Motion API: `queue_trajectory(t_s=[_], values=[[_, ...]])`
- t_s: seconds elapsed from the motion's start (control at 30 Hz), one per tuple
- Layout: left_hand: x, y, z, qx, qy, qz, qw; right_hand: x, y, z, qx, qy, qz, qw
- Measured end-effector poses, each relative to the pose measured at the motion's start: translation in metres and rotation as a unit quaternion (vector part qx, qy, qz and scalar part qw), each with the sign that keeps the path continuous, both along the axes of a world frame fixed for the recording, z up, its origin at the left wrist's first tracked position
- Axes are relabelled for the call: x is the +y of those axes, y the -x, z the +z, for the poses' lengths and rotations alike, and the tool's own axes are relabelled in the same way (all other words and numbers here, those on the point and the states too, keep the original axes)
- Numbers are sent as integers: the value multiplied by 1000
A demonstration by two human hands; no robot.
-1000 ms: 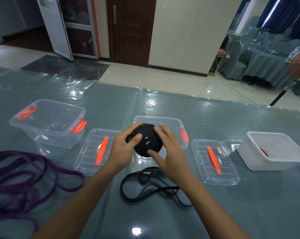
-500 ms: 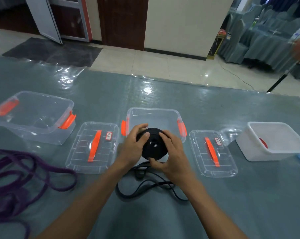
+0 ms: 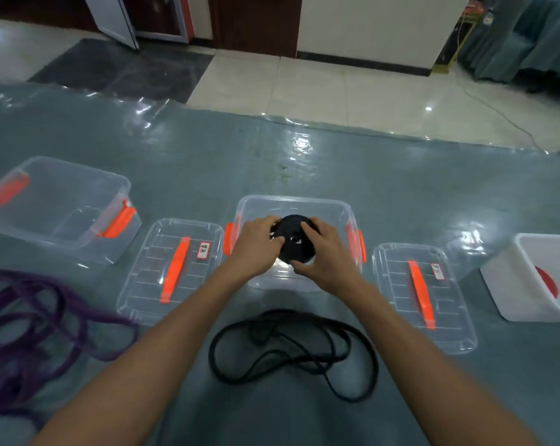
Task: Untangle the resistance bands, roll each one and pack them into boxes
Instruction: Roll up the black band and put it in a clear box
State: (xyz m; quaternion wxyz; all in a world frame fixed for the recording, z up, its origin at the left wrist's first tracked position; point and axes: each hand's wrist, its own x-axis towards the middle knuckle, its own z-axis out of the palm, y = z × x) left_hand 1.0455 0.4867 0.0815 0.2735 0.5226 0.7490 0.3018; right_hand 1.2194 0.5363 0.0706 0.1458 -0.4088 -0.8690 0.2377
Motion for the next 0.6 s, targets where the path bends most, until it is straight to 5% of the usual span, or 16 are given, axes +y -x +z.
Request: queue_trajectory(t_s=[0.4,0.6], values=[[53,19,-70,-16,224,11,974,85,46,-79,-151,83,146,974],[61,9,-80,98,286,-46,952,90,58,-101,-223,82,173,956]])
